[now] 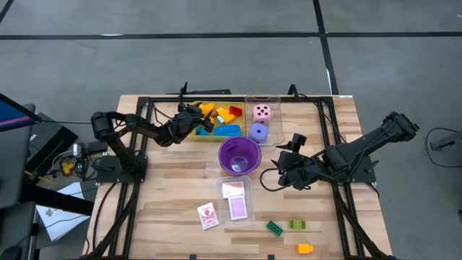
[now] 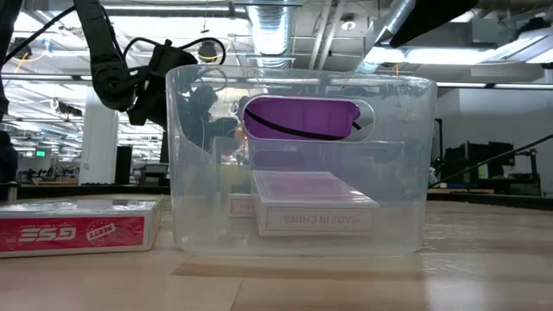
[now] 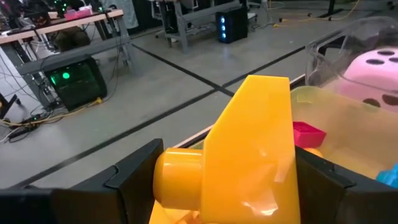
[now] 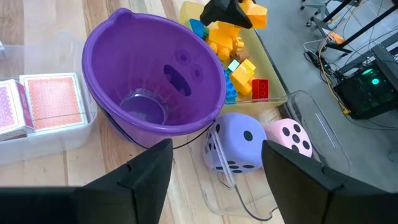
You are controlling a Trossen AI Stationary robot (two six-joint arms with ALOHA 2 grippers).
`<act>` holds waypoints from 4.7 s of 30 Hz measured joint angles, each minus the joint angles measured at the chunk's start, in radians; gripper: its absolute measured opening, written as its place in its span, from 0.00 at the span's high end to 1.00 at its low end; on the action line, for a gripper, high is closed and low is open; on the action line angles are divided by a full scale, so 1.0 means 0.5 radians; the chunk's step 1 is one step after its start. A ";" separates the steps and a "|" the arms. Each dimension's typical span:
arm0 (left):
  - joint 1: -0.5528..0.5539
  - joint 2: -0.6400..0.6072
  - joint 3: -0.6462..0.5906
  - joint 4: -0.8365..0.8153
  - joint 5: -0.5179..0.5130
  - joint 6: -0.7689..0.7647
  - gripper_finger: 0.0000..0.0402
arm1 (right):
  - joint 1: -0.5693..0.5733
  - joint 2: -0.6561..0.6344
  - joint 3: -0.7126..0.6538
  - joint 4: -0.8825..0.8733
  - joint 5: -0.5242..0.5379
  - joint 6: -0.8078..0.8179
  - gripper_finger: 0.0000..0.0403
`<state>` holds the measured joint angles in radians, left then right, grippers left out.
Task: Pick & Place Toys
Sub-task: Put the yellow game piece into the yellow bin
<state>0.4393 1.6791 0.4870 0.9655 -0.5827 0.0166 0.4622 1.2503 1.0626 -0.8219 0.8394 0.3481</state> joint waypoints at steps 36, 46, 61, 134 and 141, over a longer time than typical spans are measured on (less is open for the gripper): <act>-0.596 -1.233 -0.057 -0.781 1.690 0.065 0.21 | 0.002 -0.001 -0.002 -0.182 0.103 0.121 0.40; -1.749 -1.411 -0.296 -0.084 0.866 0.890 0.27 | 0.003 -0.001 -0.002 -0.156 0.104 0.115 0.40; -1.831 -1.232 -0.297 0.165 -0.109 1.267 0.26 | 0.004 -0.001 -0.002 -0.135 0.098 0.121 0.40; -1.128 -0.950 -0.030 1.014 0.974 1.537 0.26 | 1.080 0.979 -0.015 0.783 -1.631 2.086 0.41; -1.125 -0.832 0.067 1.015 0.975 1.540 0.26 | 1.077 0.976 -0.016 0.747 -1.627 1.858 0.46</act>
<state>-0.1232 1.2629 0.5204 1.4732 -0.0953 0.7864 1.0008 1.7382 1.0546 -0.4481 0.0261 1.2771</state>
